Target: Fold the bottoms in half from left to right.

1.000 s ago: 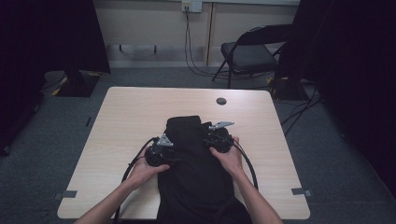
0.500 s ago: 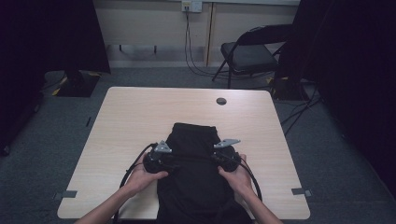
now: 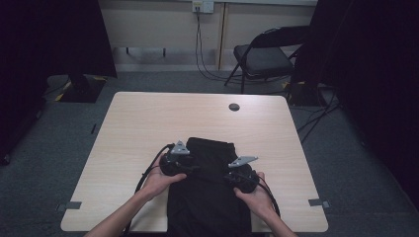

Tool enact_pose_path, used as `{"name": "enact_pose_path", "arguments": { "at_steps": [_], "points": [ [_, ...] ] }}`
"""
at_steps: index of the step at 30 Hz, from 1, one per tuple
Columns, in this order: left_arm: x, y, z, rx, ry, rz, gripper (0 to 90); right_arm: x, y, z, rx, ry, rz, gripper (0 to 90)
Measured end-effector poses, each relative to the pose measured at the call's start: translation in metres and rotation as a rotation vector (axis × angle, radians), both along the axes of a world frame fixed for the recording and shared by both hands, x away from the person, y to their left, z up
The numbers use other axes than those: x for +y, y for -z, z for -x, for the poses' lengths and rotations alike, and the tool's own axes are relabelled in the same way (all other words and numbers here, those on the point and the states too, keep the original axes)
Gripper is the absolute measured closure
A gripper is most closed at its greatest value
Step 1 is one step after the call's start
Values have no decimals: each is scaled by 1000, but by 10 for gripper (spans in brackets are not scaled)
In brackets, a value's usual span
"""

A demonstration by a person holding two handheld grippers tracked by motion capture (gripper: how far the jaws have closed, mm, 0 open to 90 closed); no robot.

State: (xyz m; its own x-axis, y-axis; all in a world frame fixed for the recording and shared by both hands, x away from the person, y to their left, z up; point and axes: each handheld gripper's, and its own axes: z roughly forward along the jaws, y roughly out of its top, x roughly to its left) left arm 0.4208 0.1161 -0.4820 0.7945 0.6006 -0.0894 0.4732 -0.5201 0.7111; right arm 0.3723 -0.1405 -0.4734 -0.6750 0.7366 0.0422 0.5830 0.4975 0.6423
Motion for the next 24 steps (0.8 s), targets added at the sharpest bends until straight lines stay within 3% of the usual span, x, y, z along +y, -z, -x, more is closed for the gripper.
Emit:
{"name": "enact_pose_path", "arguments": {
  "at_steps": [1, 2, 5, 8, 9, 10, 14, 16, 20, 24],
  "points": [
    [0, 0, 0, 0, 0, 0, 505, -2, -4, -2, -15, 15, -12, 712],
    [-2, 8, -2, -27, 4, 0, 514, -5, -10, -6, -39, 22, -36, 660],
    [-4, 7, -1, -40, 23, -32, 514, -11, -28, -27, -109, 69, -118, 471],
    [-4, 7, 1, -44, 27, -40, 512, -7, -30, -59, -108, 120, -131, 350],
    [-4, 7, 1, -49, 26, -41, 512, -7, -30, -59, -108, 120, -131, 350],
    [-5, 8, 3, -61, 22, -40, 512, -5, -28, -69, -99, 131, -127, 336],
    [-2, 7, 2, -46, 31, -33, 511, 5, -12, -97, -55, 174, -85, 279],
    [0, 8, 3, -41, 30, -26, 512, 6, -5, -100, -51, 190, -52, 243],
    [4, 5, -1, -19, 21, -9, 520, 0, 10, -104, -2, 214, -67, 202],
    [19, -10, -5, -43, -40, 58, 526, 0, 17, -101, -11, 196, -105, 284]
  ]
}}
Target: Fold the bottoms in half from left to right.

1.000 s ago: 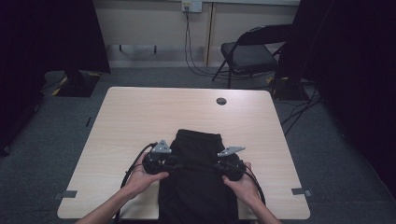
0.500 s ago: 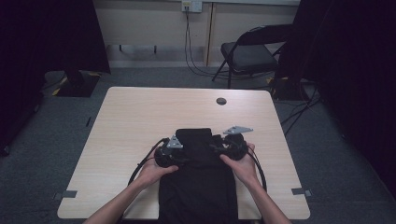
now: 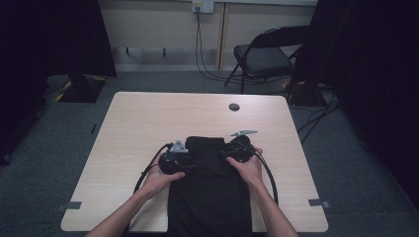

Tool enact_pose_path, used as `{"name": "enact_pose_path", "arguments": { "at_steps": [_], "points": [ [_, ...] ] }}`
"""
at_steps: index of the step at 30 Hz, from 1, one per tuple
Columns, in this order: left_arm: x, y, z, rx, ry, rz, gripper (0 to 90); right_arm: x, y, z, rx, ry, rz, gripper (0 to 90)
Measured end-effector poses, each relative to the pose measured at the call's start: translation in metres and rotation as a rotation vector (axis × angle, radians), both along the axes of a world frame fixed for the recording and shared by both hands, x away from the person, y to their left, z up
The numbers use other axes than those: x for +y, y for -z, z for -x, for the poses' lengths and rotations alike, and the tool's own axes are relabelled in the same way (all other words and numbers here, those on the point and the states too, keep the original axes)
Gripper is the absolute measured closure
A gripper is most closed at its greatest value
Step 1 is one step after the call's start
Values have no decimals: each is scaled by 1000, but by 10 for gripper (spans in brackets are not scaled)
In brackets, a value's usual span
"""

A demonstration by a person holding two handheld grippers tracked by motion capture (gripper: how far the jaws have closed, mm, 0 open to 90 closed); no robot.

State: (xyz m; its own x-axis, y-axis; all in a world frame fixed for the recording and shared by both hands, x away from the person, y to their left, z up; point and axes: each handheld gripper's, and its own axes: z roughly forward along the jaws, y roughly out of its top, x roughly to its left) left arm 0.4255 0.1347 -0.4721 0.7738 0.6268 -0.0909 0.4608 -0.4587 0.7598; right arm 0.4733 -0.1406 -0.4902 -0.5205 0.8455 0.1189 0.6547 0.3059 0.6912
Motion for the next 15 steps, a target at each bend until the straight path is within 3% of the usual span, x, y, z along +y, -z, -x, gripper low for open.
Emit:
{"name": "enact_pose_path", "arguments": {
  "at_steps": [1, 2, 3, 4, 6, 7, 8, 9, 13, 15],
  "points": [
    [4, -2, -2, 1, -14, 9, 526, 0, 0, 0, 0, 0, 0, 318],
    [10, -4, -8, 27, -30, 0, 515, 1, 0, 1, -3, 0, 5, 323],
    [19, -4, -16, 19, -71, -5, 485, 2, 0, 1, 0, -4, 1, 395],
    [19, -4, -16, 19, -71, -5, 484, 2, 0, 1, 0, -4, 1, 395],
    [30, -1, -24, 43, -110, 65, 474, 3, -2, 2, 4, -16, 6, 450],
    [36, 5, -30, 72, -138, 82, 442, 3, -2, 3, 15, -42, -18, 591],
    [36, 5, -30, 72, -138, 82, 430, 3, -2, 3, 15, -42, -18, 591],
    [37, 8, -33, 86, -145, 81, 412, 6, -2, 4, 23, -55, -33, 646],
    [36, 15, -39, 104, -147, 118, 381, 5, -1, 4, 38, -63, -54, 671],
    [32, 20, -39, 114, -135, 95, 377, 6, -1, 5, 38, -65, -55, 675]
  ]
}}
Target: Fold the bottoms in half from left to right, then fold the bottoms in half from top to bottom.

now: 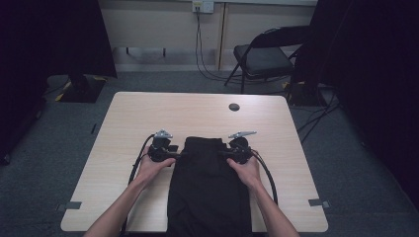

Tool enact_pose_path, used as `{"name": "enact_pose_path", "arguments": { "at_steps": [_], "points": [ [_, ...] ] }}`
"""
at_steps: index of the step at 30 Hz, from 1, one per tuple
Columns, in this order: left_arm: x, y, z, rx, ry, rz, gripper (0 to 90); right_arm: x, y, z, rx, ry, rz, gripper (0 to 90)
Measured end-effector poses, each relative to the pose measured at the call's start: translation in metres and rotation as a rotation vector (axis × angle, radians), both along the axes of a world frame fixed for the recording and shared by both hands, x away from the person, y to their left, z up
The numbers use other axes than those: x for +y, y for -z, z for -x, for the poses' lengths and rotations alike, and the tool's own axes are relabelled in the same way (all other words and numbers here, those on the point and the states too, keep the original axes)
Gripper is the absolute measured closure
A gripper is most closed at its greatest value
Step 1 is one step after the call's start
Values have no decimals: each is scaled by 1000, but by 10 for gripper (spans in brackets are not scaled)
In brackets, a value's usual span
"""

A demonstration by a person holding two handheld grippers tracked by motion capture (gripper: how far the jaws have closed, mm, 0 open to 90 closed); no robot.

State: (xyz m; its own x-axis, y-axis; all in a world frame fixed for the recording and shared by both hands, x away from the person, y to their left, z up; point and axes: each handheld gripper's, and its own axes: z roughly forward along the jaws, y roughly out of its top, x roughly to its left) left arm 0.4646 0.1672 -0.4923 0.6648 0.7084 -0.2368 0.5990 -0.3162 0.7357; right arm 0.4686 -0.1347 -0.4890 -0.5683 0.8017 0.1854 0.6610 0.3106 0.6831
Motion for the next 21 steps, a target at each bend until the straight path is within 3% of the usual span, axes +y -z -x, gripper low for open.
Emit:
{"name": "enact_pose_path", "arguments": {
  "at_steps": [2, 7, 12, 15, 16, 18, 21],
  "points": [
    [-6, 2, 1, 0, 9, -28, 365, 1, 0, 2, -4, -3, 6, 675],
    [-11, 1, 0, 17, 26, -30, 406, 2, -1, 3, -8, -6, 18, 673],
    [-26, -3, -2, 14, 63, -94, 418, 2, -1, 4, -9, -3, 20, 672],
    [-35, -4, 0, -16, 62, -149, 438, 2, -1, 4, -9, 4, 15, 674],
    [-36, -4, -1, -19, 52, -149, 468, 2, -1, 4, -10, 4, 13, 675],
    [-34, -4, -2, -12, 53, -134, 619, 2, -1, 4, -14, 3, 7, 684],
    [-30, -4, -1, -12, 42, -94, 746, 3, -2, 6, -29, 13, 3, 697]
  ]
}}
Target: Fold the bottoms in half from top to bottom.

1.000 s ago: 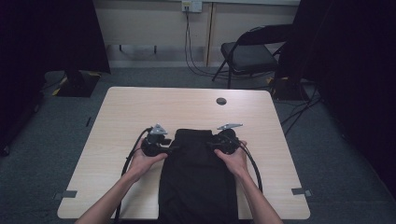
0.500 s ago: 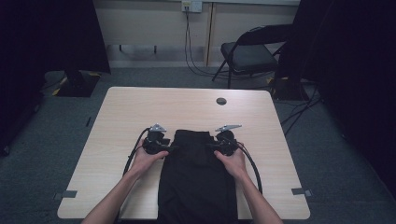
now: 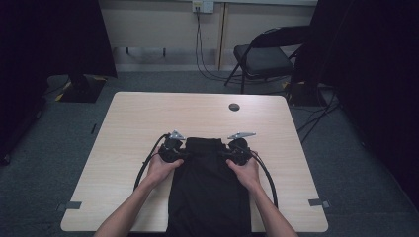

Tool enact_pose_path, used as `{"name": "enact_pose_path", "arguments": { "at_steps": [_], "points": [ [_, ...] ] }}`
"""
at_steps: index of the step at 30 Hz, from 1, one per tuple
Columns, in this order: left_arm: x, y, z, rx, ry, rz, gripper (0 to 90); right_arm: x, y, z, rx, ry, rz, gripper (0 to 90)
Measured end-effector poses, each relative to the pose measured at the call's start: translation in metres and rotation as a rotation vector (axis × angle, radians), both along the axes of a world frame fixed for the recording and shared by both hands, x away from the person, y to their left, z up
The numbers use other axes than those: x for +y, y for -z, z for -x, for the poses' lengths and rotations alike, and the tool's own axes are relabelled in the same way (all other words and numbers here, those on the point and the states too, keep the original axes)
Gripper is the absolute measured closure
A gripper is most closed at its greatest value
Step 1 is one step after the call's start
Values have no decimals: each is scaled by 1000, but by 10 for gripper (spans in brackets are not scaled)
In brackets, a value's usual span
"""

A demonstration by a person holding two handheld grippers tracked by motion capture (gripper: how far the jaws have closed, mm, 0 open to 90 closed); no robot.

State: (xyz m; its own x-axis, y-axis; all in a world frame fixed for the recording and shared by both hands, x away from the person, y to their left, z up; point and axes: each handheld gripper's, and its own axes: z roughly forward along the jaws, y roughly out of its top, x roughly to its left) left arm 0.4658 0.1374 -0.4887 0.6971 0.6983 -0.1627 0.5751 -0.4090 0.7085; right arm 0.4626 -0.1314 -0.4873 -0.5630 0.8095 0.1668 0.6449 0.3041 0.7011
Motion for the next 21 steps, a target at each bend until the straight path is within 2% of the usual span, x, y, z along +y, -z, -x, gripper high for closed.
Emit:
{"name": "enact_pose_path", "arguments": {
  "at_steps": [3, 4, 5, 8, 9, 10, 11, 12, 14, 15, 16, 17, 18, 21],
  "points": [
    [3, -4, 1, -15, -27, 17, 784, 0, -6, 0, -10, -1, -34, 704],
    [4, -7, 1, -29, -31, 19, 791, 2, -14, 0, -24, -5, -45, 706],
    [6, -10, 1, -39, -37, 24, 791, 2, -14, 0, -24, -5, -45, 706],
    [14, -26, -3, -66, -54, 51, 793, 4, -31, -3, -52, -13, -83, 706],
    [16, -33, -5, -79, -60, 60, 795, 6, -44, -6, -80, -16, -98, 707],
    [20, -49, -10, -105, -71, 74, 795, 8, -54, -8, -96, -17, -111, 707],
    [20, -49, -10, -105, -71, 74, 795, 8, -54, -8, -96, -17, -111, 707],
    [23, -59, -12, -125, -80, 86, 795, 9, -61, -10, -106, -19, -115, 707],
    [29, -75, -16, -153, -84, 95, 794, 14, -88, -17, -149, -28, -146, 706],
    [31, -80, -18, -162, -87, 102, 794, 14, -88, -17, -149, -28, -146, 706],
    [34, -89, -21, -176, -92, 106, 794, 17, -103, -22, -176, -33, -152, 706],
    [35, -95, -22, -182, -94, 104, 794, 17, -103, -22, -176, -33, -152, 706],
    [38, -104, -24, -197, -104, 114, 794, 22, -117, -27, -199, -36, -161, 706],
    [45, -122, -27, -229, -125, 133, 794, 26, -129, -30, -215, -37, -170, 706]
  ]
}}
